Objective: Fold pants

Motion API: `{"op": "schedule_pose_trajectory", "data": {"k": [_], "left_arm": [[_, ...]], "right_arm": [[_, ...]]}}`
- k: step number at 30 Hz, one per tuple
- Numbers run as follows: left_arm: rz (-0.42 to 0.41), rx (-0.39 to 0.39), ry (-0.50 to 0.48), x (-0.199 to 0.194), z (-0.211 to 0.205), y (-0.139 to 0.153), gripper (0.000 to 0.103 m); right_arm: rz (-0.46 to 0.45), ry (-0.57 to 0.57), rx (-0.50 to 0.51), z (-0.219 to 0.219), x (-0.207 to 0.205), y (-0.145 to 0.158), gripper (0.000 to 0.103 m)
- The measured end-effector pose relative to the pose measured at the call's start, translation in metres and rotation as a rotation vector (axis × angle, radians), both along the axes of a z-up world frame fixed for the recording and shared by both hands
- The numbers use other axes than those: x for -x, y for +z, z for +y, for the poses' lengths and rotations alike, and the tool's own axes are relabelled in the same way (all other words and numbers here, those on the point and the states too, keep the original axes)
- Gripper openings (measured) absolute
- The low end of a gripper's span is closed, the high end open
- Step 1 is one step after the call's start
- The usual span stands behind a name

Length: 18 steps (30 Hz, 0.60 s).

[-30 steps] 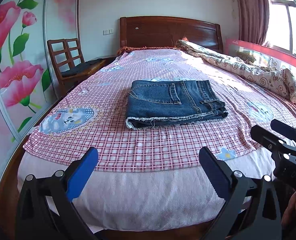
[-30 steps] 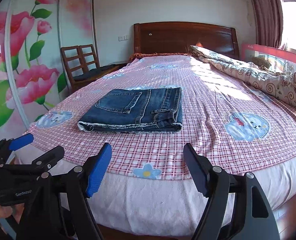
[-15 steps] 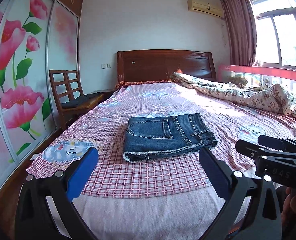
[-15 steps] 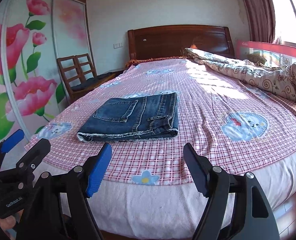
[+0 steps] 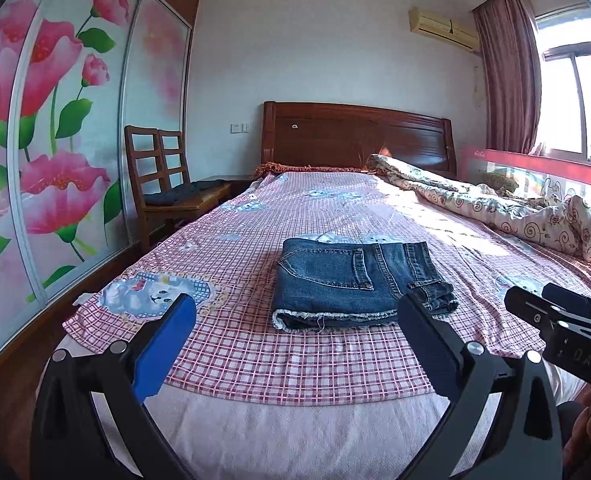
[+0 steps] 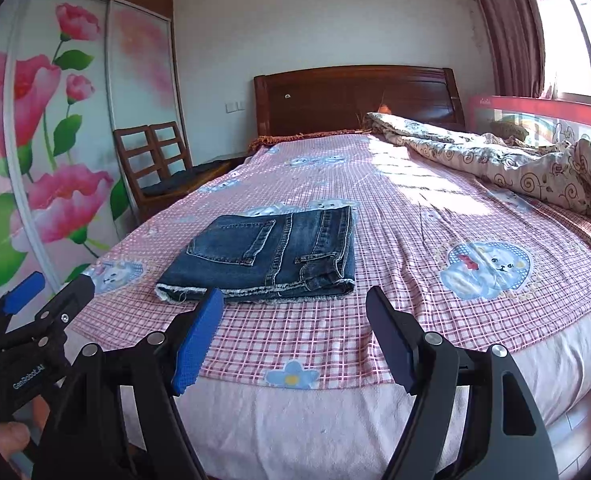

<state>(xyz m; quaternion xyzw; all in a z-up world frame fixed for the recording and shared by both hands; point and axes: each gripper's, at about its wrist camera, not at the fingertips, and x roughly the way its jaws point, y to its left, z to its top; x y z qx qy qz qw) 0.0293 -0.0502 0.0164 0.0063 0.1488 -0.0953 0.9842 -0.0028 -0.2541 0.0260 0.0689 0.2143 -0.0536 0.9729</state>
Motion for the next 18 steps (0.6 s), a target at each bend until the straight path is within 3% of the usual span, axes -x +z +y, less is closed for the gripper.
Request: {"op": "schedule_pose_trajectory", "data": {"k": [18], "left_arm": [[0.033, -0.002, -0.004, -0.0041, 0.0008, -0.0042, 0.101]], "right_arm": [[0.005, -0.003, -0.011, -0.0012, 0.0015, 0.0002, 0.073]]}}
